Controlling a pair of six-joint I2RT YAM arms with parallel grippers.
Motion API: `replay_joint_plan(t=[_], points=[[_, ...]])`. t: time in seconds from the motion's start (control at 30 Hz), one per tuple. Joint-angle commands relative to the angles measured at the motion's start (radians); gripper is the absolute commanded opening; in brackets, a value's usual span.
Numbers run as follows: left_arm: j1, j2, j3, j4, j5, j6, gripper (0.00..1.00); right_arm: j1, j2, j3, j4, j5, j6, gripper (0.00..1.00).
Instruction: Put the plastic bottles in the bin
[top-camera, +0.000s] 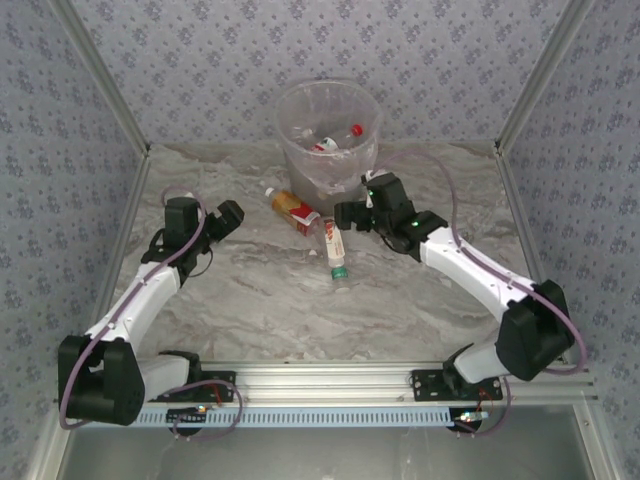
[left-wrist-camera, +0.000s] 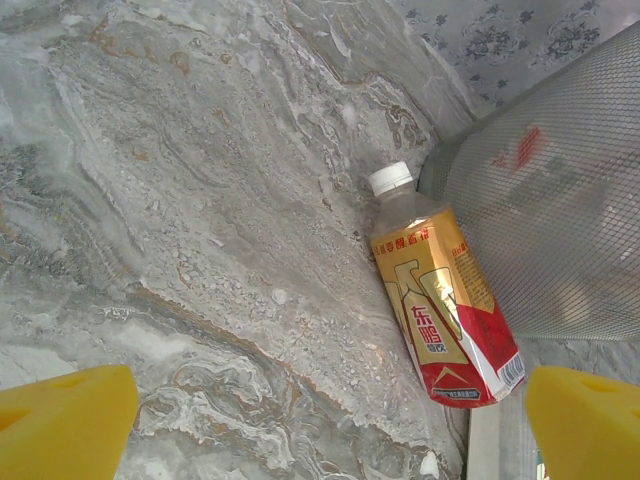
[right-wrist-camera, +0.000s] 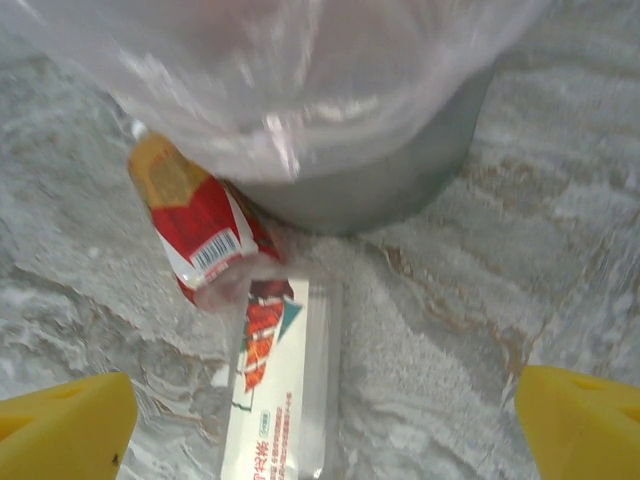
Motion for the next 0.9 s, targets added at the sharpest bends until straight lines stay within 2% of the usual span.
replay_joint_plan(t=[0.0, 0.3, 0.5, 0.63, 0.73, 0.77, 0.87], points=[[0.008, 0.006, 0.023, 0.028, 0.018, -0.006, 1.00, 0.028, 0.078, 0.056, -0.113, 0.050, 0.073, 0.99], [0.007, 0.008, 0.028, 0.015, 0.016, 0.005, 0.99, 0.076, 0.312, 0.216, -0.188, 0.063, 0.084, 1.00], [0.007, 0.008, 0.041, -0.013, 0.012, 0.022, 0.99, 0.078, 0.415, 0.277, -0.203, 0.001, 0.066, 0.96], [0.007, 0.013, 0.043, -0.016, 0.011, 0.024, 0.99, 0.084, 0.472, 0.298, -0.199, 0.023, 0.083, 0.96], [0.007, 0.021, 0.048, -0.017, 0.013, 0.021, 1.00, 0.086, 0.514, 0.323, -0.200, 0.019, 0.078, 0.92], [0.007, 0.023, 0.049, -0.018, 0.016, 0.022, 0.99, 0.087, 0.525, 0.333, -0.206, 0.021, 0.076, 0.88], [0.007, 0.026, 0.053, -0.020, 0.018, 0.021, 0.99, 0.093, 0.562, 0.358, -0.216, 0.040, 0.070, 0.83]])
